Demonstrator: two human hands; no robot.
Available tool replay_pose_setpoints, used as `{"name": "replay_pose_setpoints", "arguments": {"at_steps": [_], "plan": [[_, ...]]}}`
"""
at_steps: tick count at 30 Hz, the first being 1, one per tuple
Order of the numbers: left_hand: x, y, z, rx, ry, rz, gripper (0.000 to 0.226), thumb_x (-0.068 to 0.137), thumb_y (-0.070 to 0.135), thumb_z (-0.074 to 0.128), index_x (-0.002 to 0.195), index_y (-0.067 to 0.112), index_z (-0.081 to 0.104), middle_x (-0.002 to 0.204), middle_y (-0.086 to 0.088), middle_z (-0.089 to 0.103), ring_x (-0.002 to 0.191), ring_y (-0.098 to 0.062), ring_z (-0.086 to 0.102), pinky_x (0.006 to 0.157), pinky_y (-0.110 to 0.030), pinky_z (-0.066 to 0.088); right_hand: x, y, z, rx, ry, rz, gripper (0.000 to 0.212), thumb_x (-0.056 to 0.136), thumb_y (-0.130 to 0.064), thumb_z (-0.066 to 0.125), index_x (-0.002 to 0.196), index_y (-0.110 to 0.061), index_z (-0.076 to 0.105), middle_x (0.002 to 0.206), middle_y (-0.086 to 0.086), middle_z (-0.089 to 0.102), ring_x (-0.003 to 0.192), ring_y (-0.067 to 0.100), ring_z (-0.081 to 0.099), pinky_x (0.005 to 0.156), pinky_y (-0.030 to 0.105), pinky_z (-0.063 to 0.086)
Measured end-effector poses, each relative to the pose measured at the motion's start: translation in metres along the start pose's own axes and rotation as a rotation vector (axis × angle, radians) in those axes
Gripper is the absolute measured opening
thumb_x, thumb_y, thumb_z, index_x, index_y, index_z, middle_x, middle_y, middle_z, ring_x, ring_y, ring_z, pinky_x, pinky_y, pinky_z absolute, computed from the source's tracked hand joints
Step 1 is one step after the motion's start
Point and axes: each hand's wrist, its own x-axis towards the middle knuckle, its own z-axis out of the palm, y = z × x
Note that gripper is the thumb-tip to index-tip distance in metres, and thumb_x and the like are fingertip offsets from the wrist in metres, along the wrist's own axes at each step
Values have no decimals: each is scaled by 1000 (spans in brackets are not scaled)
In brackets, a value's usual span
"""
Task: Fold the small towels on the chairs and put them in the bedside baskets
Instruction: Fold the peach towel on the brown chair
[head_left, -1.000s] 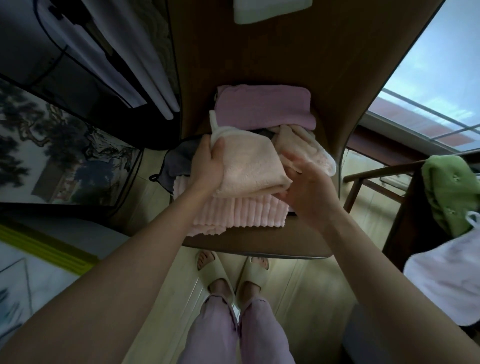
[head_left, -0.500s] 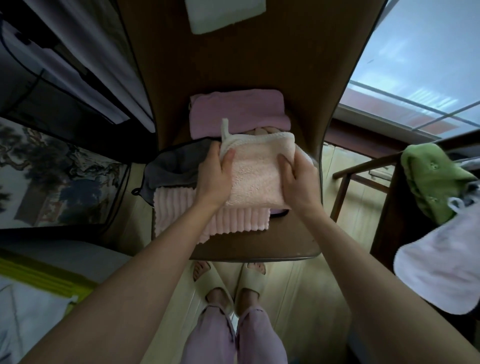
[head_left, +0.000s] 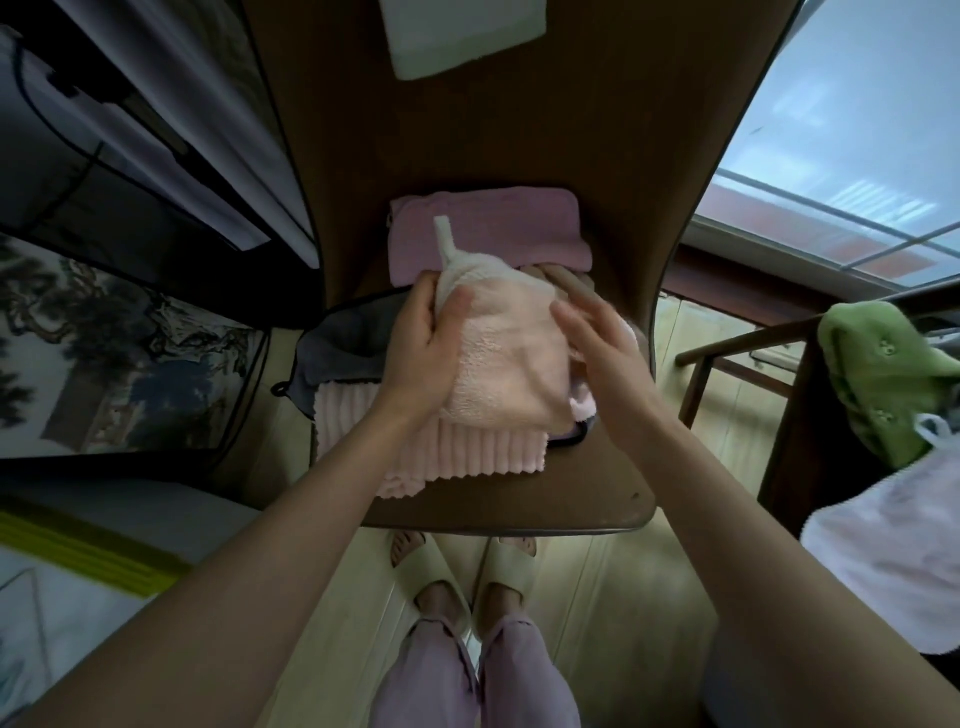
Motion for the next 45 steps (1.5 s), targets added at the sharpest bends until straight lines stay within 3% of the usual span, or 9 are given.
{"name": "replay_pose_setpoints", "arguments": {"at_steps": [5,11,18,22,26,31,35,38,45], "plan": [[11,17,35,-29,-71,27,7,101,24,47,101,21,52,85,9,59,71,4,58,62,-14,46,-15,0,-25,267,-117,345,73,62,-43,87,122,-9,60,118,13,68,109,30,66,98,54,49],[25,6,84,83,-208,36,21,100,35,48,108,16,55,91,5,61,81,-4,60,71,-24,51,-32,7,-75,649,-78,547,48,83,-21,69,127,-6,55,115,15,69,99,28,70,77,39,60],[33,-9,97,609,-221,220,41,86,50,61,117,24,56,121,8,55,113,-14,52,97,-31,42,-32,25,-111,578,182,217,45,87,-2,63,131,-3,52,123,18,63,111,33,64,91,48,55],[34,-30,71,1290,-719,164,132,51,81,68,152,31,0,161,-5,-7,147,-34,-9,117,-56,-1,-28,34,-116,539,300,227,42,86,-3,66,127,-5,56,119,15,67,106,29,67,93,51,53],[38,-46,71,1457,-880,141,141,56,69,77,143,42,-31,152,-4,-38,141,-43,-24,112,-68,-1,-24,38,-105,495,308,239,44,87,-2,64,130,-6,53,121,15,65,107,29,67,90,49,55],[40,-55,85,1468,-817,174,135,56,54,86,151,38,-9,157,-7,-4,141,-42,6,109,-56,30,-21,41,-100,437,377,233,48,88,0,62,133,-9,49,121,10,65,104,24,68,86,44,58],[29,-66,80,1433,-770,348,89,72,42,78,143,34,23,139,-9,31,120,-35,41,85,-48,50,-25,40,-90,403,410,233,48,89,0,62,134,-10,49,122,9,65,104,24,67,87,44,57],[15,-74,74,1291,-790,380,78,83,25,70,146,34,25,139,-6,40,117,-31,49,80,-40,51,-31,41,-79,364,454,226,44,89,-1,62,131,-10,51,122,8,64,104,23,67,87,42,57],[-5,-55,30,962,-670,172,54,75,57,59,125,46,41,104,12,58,85,-9,59,69,-37,56,-61,41,-68,341,513,175,50,90,-4,61,137,-13,47,125,5,63,108,21,66,87,41,58]]}}
